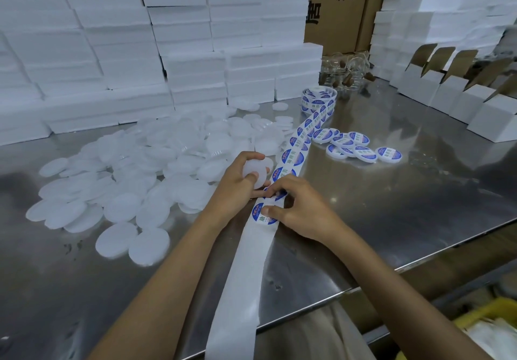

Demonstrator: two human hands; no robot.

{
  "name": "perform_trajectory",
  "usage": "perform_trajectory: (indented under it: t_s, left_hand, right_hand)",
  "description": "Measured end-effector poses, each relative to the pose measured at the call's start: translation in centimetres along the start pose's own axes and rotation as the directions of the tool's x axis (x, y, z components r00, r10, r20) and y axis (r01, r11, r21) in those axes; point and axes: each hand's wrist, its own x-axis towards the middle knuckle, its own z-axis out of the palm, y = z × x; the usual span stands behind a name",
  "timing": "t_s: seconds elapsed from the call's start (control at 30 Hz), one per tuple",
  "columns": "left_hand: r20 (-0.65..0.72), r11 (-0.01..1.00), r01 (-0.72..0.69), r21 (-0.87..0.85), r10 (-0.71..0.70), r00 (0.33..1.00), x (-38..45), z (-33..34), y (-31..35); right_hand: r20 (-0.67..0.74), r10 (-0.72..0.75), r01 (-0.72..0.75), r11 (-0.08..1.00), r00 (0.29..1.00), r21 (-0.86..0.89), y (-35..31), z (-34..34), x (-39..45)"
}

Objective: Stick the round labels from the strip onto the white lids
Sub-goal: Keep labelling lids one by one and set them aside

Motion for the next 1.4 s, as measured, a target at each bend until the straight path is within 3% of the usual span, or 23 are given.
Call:
perform_trajectory:
  t_s: [0.27, 0.6, 1.03, 1.2, 1.4]
  left_hand:
    - [0.0, 0.996, -0.017, 0.083, 0.018, 1.0, 0.2, -0.1, -0.2]
    - [-0.013, 1.0, 0.005, 0.009, -0.004, 1.0, 0.3, -0.2, -0.5]
    - [-0.02, 1.0, 0.023, -0.009, -0.023, 1.0, 0.1, -0.3, -0.2]
    - [-0.029, 0.999, 0.035, -0.006, -0.035, 0.999, 0.1, -0.3, -0.2]
    - [-0.029, 0.999, 0.048, 0.006, -0.048, 0.998, 0.1, -0.4, -0.1]
  right_hand:
    - [-0.065, -0.028, 0.027, 0.999, 0.997, -0.016, 0.1, 0.6, -0.3]
    - [-0.044, -0.053, 0.048, 0.993, 0.998, -0.104, 0.0, 0.6, -0.4]
    - [-0.001, 0.076, -0.075, 0.975, 0.997, -0.21, -1.1, 0.9, 0.3]
    - [-0.032, 0.117, -0.12, 0.983, 0.993, -0.14, -1.2, 1.5, 0.3]
    - [-0.117, 0.017, -0.024, 0.998, 0.993, -0.06, -1.3, 1.8, -0.3]
